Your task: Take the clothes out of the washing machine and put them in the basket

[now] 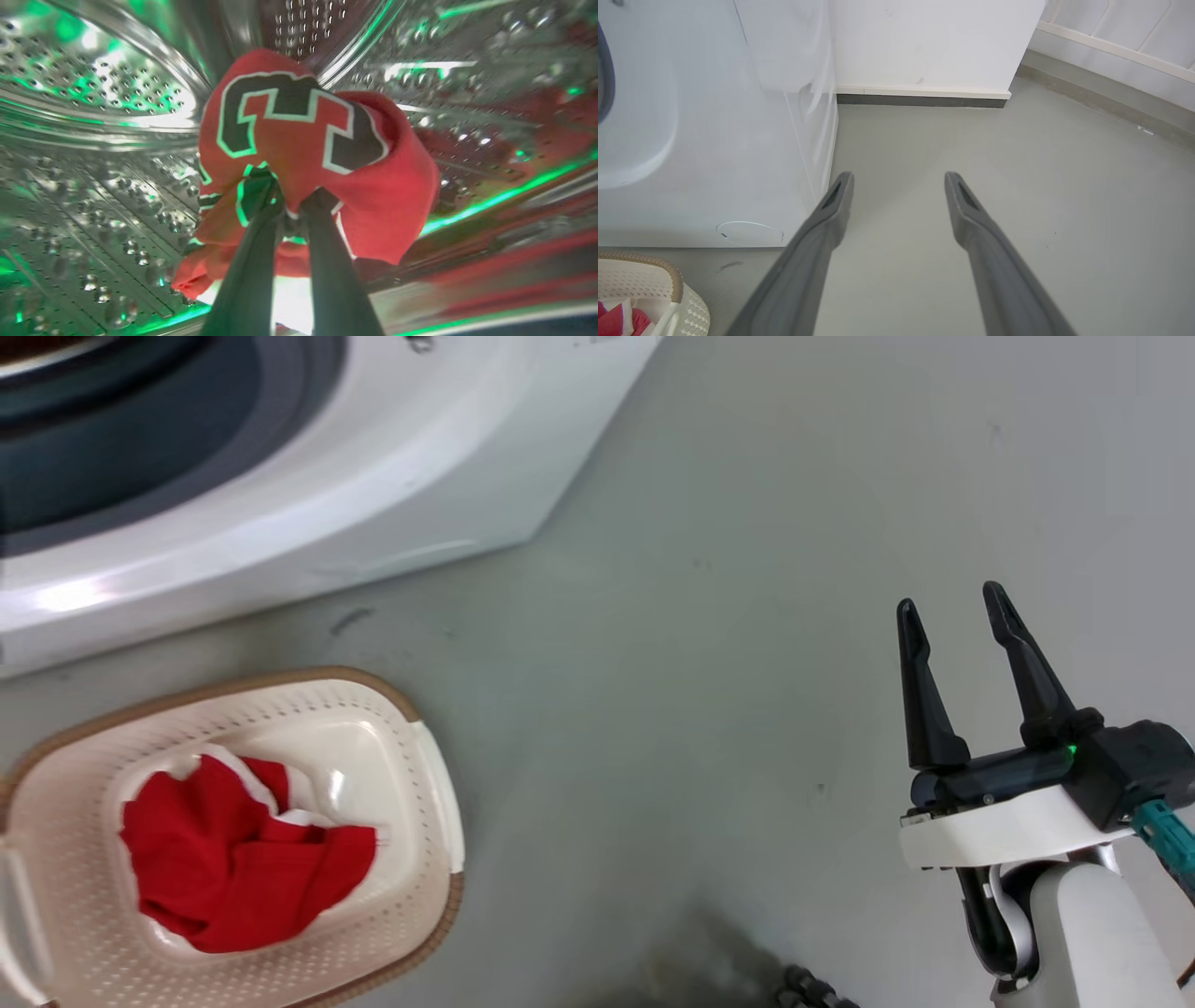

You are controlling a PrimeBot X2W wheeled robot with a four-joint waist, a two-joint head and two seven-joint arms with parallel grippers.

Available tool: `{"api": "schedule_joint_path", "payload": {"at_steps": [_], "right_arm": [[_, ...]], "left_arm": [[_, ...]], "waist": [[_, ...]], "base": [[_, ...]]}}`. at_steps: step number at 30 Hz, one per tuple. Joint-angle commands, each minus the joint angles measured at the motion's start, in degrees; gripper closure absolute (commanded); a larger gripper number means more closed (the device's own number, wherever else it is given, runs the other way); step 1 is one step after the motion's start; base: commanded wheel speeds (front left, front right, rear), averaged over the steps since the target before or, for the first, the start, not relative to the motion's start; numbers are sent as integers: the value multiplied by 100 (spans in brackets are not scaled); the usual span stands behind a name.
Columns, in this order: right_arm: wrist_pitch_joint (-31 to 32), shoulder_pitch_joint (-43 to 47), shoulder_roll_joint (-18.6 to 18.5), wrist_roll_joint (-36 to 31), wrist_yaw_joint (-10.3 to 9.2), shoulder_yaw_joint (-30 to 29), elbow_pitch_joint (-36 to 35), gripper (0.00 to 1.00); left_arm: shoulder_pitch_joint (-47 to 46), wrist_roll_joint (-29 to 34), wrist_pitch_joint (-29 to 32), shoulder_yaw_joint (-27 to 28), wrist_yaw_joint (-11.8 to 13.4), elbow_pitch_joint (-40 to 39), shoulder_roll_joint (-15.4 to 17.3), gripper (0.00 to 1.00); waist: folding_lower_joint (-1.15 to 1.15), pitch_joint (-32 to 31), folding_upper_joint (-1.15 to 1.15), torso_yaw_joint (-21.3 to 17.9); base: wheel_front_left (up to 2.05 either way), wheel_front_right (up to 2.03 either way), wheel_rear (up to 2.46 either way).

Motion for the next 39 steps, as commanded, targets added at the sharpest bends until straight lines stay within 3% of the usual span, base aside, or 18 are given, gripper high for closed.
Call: {"api": "schedule_joint_path", "payload": {"at_steps": [1,12,16,24,31,39], "right_arm": [[-12,34,1,-35,-6,-27,15,0],[-12,297,0,-393,-6,-167,160,0],[-12,442,0,-519,-6,-189,190,0],[-12,624,0,-671,-6,-232,279,0],[-12,747,0,-718,-6,-253,332,0],[-12,711,0,-759,-6,-272,281,0]], "left_arm": [[245,-71,-230,17,-24,-4,-59,100],[1617,-172,-2110,-63,-33,-92,-530,100],[2189,-115,-2546,-98,76,-299,-721,100],[3353,24,-2649,166,356,-1621,-969,100],[4526,-8,-2647,334,390,-2981,-1091,100],[5762,-230,-2064,-66,386,-4095,-1109,100]], "waist": [[0,-356,0,273],[0,-1329,0,835],[0,-1680,0,1059],[0,-2165,0,1479],[0,-2429,0,1735],[0,-2212,0,1908]], "base": [[0,0,0],[0,0,0],[0,0,0],[0,0,0],[0,0,0],[0,0,0]]}}
